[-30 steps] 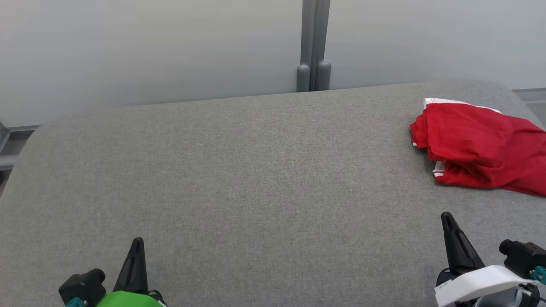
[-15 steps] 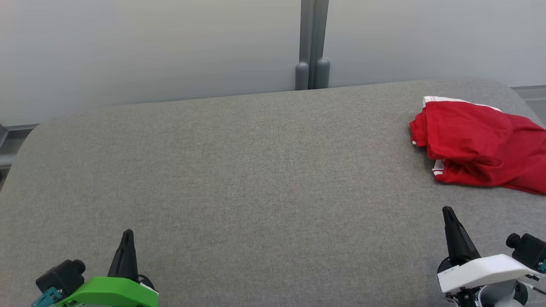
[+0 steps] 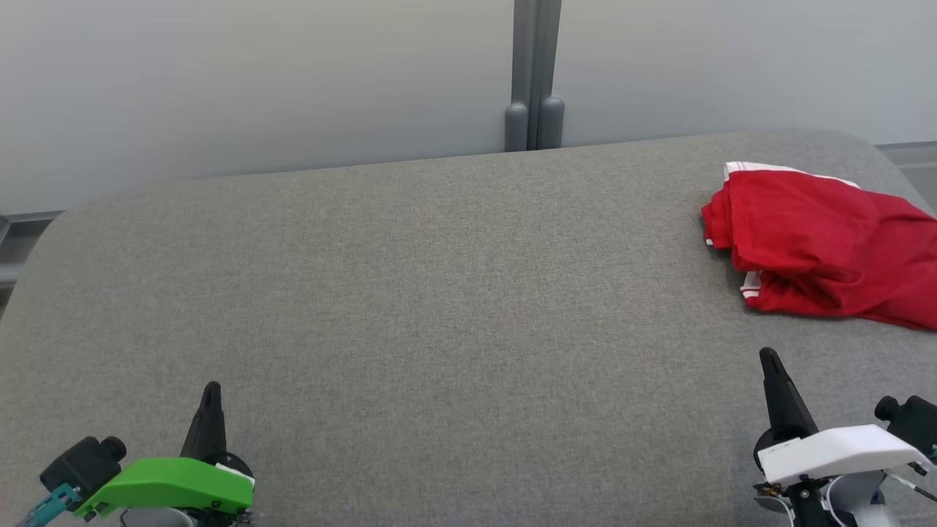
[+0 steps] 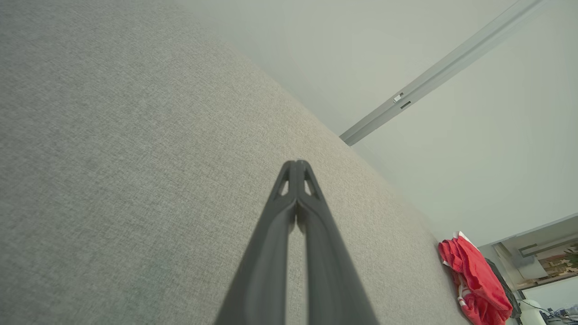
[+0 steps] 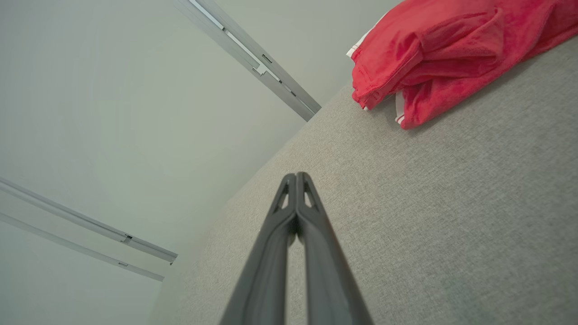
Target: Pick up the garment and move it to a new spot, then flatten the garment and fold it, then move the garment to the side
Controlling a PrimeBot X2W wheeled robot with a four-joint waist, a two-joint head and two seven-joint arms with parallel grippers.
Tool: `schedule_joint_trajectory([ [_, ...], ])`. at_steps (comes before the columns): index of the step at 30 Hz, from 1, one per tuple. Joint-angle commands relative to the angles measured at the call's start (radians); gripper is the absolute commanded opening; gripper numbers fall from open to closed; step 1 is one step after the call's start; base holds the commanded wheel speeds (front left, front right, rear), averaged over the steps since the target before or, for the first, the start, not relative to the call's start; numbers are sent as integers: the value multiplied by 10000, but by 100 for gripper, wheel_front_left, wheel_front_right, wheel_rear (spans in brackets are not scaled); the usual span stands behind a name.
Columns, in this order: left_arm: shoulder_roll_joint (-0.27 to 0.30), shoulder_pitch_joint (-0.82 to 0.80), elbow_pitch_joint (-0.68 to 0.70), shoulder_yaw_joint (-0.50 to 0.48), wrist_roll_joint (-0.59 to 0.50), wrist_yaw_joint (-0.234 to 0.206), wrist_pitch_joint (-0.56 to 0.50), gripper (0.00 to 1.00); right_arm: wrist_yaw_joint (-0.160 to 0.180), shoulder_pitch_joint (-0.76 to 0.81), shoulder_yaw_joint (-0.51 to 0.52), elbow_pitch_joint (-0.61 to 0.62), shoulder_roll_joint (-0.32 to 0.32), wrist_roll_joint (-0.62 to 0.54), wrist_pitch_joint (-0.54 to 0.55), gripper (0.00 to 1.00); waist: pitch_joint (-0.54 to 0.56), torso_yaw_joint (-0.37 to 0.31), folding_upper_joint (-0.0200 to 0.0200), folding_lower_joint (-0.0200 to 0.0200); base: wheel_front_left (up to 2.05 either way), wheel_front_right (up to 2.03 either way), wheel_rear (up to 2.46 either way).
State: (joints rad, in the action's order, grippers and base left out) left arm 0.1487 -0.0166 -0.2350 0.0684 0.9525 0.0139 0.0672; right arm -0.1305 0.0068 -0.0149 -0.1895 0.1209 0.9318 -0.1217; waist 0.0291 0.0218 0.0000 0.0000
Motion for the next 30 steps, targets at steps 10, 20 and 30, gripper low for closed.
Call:
schedule_joint_trajectory([
  [10, -131, -557, -84, -494, 1188, 249, -463, 0, -3, -489, 174, -63, -76, 1259, 286, 0, -46, -27, 0, 0, 0, 0, 0],
  [20, -266, -771, -224, -847, 2111, 421, -832, 0, -3, -670, 268, -193, -193, 2230, 512, 0, -91, -52, 0, 0, 0, 0, 0],
  [30, -420, -981, -374, -1204, 2997, 586, -1205, 0, -3, -851, 367, -329, -293, 3197, 742, 0, -140, -80, 0, 0, 0, 0, 0],
])
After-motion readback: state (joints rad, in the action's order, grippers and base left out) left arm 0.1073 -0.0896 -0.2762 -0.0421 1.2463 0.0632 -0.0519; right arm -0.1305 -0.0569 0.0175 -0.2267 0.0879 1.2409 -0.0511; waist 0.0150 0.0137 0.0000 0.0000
